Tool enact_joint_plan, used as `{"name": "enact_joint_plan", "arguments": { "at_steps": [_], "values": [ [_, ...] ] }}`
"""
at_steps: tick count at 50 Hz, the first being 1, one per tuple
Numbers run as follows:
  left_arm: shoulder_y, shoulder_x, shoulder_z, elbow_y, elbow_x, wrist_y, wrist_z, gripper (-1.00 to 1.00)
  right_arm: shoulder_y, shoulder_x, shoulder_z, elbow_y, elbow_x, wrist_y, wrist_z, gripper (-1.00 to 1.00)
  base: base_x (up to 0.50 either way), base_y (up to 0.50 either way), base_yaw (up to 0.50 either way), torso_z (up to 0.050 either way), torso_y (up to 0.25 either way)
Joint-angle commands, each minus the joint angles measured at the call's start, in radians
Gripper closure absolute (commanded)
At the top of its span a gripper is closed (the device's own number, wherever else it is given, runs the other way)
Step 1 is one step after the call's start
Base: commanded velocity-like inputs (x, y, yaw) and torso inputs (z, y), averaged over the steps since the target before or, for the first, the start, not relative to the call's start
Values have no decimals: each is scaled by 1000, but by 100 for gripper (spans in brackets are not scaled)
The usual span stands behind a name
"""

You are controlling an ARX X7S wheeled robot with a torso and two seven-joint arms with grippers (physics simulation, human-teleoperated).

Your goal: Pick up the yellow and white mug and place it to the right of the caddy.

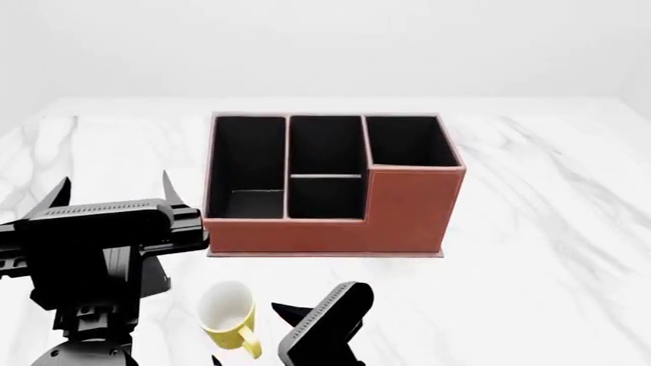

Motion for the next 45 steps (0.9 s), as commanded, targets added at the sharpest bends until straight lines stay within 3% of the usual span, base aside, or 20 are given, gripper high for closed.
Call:
{"name": "enact_joint_plan", "arguments": {
  "at_steps": [1,45],
  "values": [
    [3,0,0,-15,-7,17,0,-100,9,7,-38,29,-1,4,3,-100,0,0,0,0,0],
    [16,-21,-2,-27,-50,37,-25,-100,115,7,-9,473,31,-189,-26,-100,0,0,0,0,0]
  ]
}}
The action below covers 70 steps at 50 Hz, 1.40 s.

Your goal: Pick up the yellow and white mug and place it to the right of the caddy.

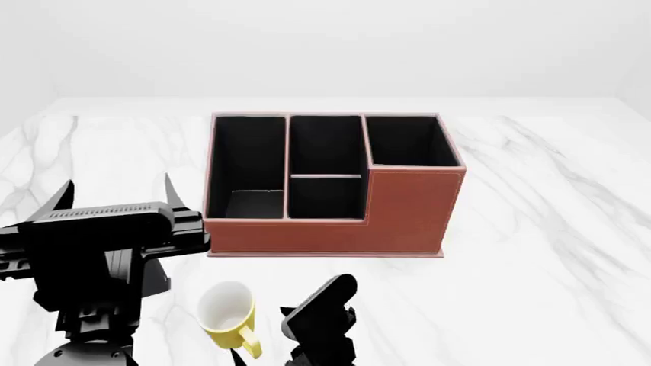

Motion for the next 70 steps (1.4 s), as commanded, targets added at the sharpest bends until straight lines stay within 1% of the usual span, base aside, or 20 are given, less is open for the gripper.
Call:
{"name": "enact_joint_plan", "arguments": {
  "at_steps": [1,48,49,70],
  "values": [
    [-1,-1,2,-9,-5,9,2,-100,39,-6,-14,121,-17,-37,1,-100,0,0,0,0,0],
    [0,-21,11,2,-36,3,-22,-100,145,-29,-61,504,25,-195,-36,-100,0,0,0,0,0],
    [0,-22,11,1,-37,5,-22,-100,146,-29,-62,506,27,-194,-35,100,0,0,0,0,0],
    [4,-28,10,11,-53,1,-32,-100,140,0,-101,432,31,-191,-3,100,0,0,0,0,0]
  ]
}}
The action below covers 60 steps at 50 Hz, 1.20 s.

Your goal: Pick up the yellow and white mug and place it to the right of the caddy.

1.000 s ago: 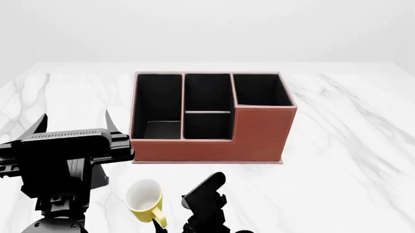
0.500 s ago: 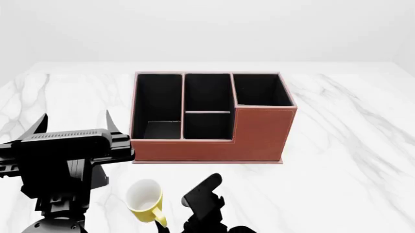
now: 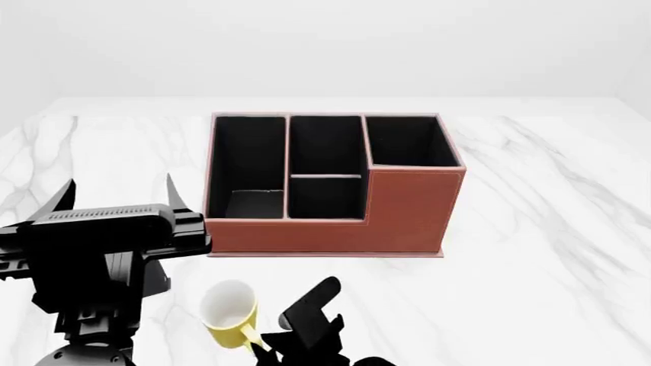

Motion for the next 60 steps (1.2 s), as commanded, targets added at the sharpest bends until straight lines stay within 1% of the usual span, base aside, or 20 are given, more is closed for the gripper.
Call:
{"name": "enact_joint_plan", "arguments": {
  "at_steps": [1,8,22,60],
  "values": [
    [1,2,-1,-6,-4,10,3,-100,8,14,-30,-16,-79,0,43,100,0,0,0,0,0],
    [2,-1,-2,-7,-9,11,0,-100,-5,41,-25,-125,-89,35,94,100,0,0,0,0,0],
    [1,-6,2,-1,-15,7,-9,-100,-62,104,44,-360,-51,119,172,100,0,0,0,0,0],
    [-11,-18,13,4,-33,-7,-30,-100,-169,246,332,-623,51,222,293,100,0,0,0,0,0]
  ]
}}
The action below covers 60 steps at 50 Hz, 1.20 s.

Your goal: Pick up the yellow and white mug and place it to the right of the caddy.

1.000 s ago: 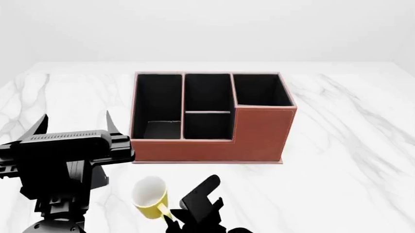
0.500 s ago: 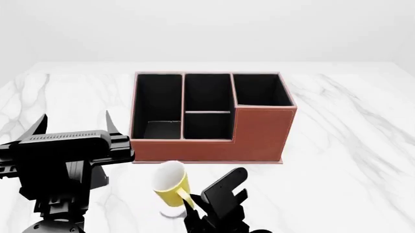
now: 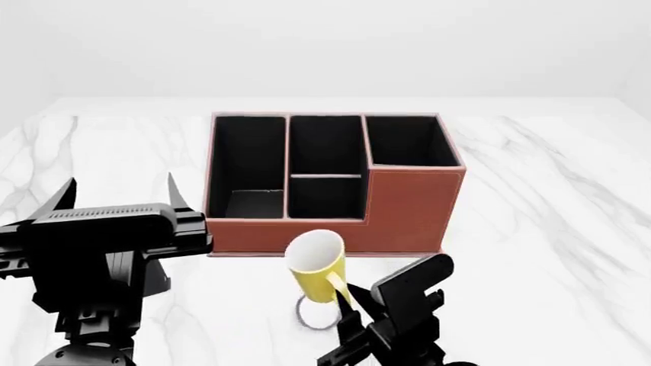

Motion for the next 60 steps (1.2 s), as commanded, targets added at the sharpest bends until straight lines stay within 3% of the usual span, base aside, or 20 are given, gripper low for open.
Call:
{"name": "enact_joint_plan", "arguments": {
  "at_steps": [1,60],
  "values": [
    [-3,1,1,-5,0,5,2,-100,-31,35,67,-74,-14,27,47,100,0,0,0,0,0],
    [-15,-18,14,11,-24,-15,-29,-100,-236,140,570,-173,81,22,174,100,0,0,0,0,0]
  ]
}}
